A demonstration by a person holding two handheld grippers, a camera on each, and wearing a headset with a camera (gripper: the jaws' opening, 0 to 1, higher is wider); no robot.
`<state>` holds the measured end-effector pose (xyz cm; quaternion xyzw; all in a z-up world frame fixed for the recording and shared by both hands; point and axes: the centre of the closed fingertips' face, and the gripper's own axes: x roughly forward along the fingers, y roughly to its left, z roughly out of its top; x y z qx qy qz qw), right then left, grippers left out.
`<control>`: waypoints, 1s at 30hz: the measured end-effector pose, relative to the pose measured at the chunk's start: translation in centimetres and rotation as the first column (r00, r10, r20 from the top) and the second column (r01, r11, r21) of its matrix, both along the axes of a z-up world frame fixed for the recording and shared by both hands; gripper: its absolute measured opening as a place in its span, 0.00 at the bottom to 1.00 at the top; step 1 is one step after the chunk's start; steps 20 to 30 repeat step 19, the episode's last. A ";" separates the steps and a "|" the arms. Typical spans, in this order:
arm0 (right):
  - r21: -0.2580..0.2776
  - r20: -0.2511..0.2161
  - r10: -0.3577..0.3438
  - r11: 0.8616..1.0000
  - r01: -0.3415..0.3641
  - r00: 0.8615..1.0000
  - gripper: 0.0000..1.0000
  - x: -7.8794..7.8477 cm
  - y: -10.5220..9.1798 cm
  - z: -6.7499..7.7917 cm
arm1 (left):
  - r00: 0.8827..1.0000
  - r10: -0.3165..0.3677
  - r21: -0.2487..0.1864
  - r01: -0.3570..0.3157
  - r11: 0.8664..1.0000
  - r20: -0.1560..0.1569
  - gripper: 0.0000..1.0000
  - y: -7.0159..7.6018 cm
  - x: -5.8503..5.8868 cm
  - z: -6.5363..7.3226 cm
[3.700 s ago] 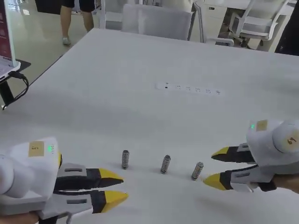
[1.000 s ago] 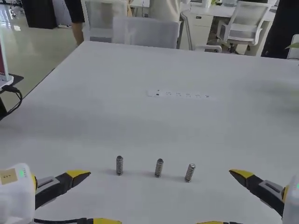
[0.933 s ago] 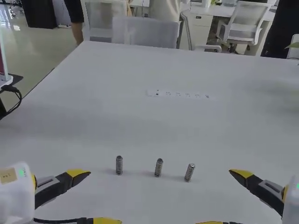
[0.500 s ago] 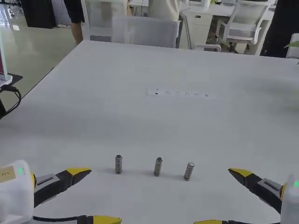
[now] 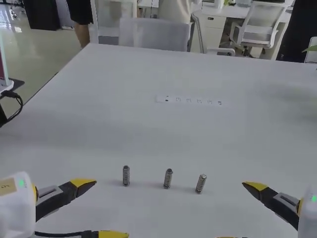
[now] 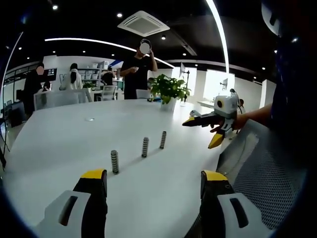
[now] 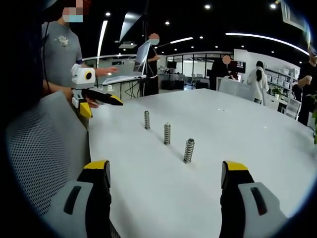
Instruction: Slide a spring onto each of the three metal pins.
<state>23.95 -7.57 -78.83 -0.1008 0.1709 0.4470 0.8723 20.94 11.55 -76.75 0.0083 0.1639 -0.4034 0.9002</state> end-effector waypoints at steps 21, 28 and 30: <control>-0.009 -0.005 0.005 1.000 -0.005 1.000 0.92 -0.2 0.0 -0.2 | 1.000 0.018 0.002 -0.018 1.000 -0.010 0.73 0.5 0.2 -0.5; -0.009 -0.005 0.005 1.000 -0.005 1.000 0.92 -0.2 0.0 -0.2 | 1.000 0.018 0.002 -0.018 1.000 -0.010 0.73 0.5 0.2 -0.5; -0.009 -0.005 0.005 1.000 -0.005 1.000 0.92 -0.2 0.0 -0.2 | 1.000 0.018 0.002 -0.018 1.000 -0.010 0.73 0.5 0.2 -0.5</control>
